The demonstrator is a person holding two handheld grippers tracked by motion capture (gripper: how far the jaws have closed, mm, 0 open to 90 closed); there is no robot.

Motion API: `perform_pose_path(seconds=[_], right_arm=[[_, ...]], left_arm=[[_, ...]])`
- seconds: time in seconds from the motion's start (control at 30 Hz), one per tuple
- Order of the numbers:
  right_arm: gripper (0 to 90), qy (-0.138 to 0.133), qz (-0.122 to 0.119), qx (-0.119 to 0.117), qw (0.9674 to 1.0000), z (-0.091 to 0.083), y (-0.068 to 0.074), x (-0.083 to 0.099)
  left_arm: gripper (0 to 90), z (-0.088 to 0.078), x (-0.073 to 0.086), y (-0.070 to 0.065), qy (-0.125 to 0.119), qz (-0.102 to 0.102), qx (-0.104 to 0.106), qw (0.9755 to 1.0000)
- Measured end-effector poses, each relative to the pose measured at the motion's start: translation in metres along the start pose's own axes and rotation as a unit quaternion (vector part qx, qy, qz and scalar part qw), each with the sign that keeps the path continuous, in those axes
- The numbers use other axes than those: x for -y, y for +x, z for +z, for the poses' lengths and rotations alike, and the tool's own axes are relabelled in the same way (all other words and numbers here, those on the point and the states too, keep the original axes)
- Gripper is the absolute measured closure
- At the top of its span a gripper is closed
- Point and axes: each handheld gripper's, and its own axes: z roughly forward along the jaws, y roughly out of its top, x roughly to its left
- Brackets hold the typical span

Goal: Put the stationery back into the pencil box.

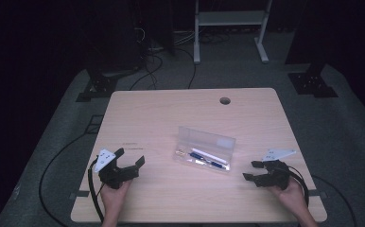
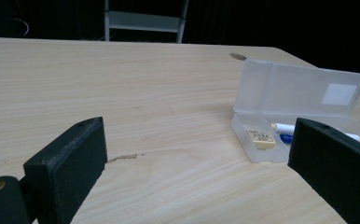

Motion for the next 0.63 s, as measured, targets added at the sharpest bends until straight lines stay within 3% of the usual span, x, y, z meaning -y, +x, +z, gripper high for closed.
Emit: perform_pose_path(seconds=[0.37,0.53,0.63], right_arm=[[32.1,-0.008,0.007,0.003,0.9999,-0.004,0.002,0.013],[31.6,-0.029,0.024,0.007,0.9993,-0.008,0.005,0.02],[30.6,-0.04,0.021,0.016,0.9988,-0.011,0.007,0.022]], left_arm=[[3.4,0.0,0.0,0.0,0.0,-0.001,0.0,1.0],[3.4,0.0,0.0,0.0,-0.001,0.0,0.0,1.0],[3.4,-0.001,-0.001,0.0,0.0,0.003,0.0,1.0]])
